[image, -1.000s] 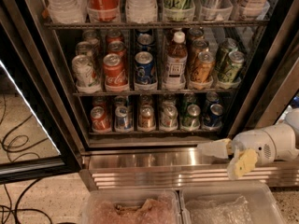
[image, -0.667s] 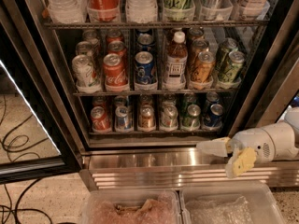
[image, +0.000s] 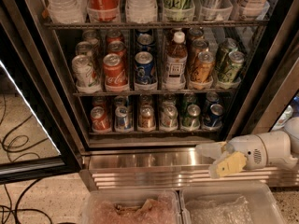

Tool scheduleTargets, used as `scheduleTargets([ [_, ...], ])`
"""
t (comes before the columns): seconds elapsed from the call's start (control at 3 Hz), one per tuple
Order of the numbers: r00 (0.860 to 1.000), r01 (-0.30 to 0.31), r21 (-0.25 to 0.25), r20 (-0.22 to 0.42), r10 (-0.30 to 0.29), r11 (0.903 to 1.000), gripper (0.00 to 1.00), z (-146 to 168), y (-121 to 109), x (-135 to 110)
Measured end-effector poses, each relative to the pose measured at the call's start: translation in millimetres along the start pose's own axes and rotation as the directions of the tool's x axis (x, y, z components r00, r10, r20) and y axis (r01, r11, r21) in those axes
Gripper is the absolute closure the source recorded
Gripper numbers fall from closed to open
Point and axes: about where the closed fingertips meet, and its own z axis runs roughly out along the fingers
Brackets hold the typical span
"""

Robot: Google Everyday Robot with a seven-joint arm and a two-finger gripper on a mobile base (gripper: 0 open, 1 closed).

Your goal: Pick orange can from bottom shelf of fridge

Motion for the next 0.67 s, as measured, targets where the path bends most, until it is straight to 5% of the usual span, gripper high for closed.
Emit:
scheduleTargets([
  [0.33, 1.0, 0.0, 0.0, 0.0, 0.0, 1.0, 0.0, 0.0, 0.0, 0.0],
  [0.67, 0.998, 0.012, 0.08, 0.053, -0.016, 0.9967, 0.0, 1.7, -3.5, -0.8],
])
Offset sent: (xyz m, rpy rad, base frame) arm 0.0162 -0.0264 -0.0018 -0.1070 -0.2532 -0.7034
